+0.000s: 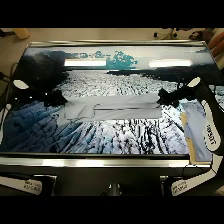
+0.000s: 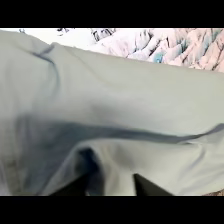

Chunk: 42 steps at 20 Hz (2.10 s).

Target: Fold the shirts.

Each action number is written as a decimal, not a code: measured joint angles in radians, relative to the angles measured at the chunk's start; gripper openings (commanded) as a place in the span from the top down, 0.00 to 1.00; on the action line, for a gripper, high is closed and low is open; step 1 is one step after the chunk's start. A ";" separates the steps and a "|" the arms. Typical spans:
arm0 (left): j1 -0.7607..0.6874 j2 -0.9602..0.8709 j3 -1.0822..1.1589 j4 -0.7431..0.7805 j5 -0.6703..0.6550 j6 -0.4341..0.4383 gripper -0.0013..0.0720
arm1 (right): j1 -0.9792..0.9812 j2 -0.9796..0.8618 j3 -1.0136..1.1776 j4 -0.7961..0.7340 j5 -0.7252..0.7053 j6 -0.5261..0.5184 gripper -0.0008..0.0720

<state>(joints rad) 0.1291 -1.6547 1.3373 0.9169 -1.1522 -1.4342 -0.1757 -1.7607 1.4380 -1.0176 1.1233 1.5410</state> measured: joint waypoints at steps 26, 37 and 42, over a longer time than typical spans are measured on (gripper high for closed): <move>-0.666 -0.229 0.069 -0.483 0.361 0.016 0.96 | 0.133 0.372 0.069 0.199 0.375 0.006 0.96; -0.517 0.007 0.069 -0.612 0.437 0.221 0.96 | 0.330 0.379 0.069 0.290 0.154 0.099 0.96; -0.221 0.315 0.069 -0.447 0.394 0.191 0.96 | 0.540 0.125 0.069 0.577 -0.118 0.011 0.22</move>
<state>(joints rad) -0.0917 -1.3396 1.4059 0.4694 -0.7586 -1.2430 0.3645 -1.6360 1.5066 -0.4408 1.0050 1.5517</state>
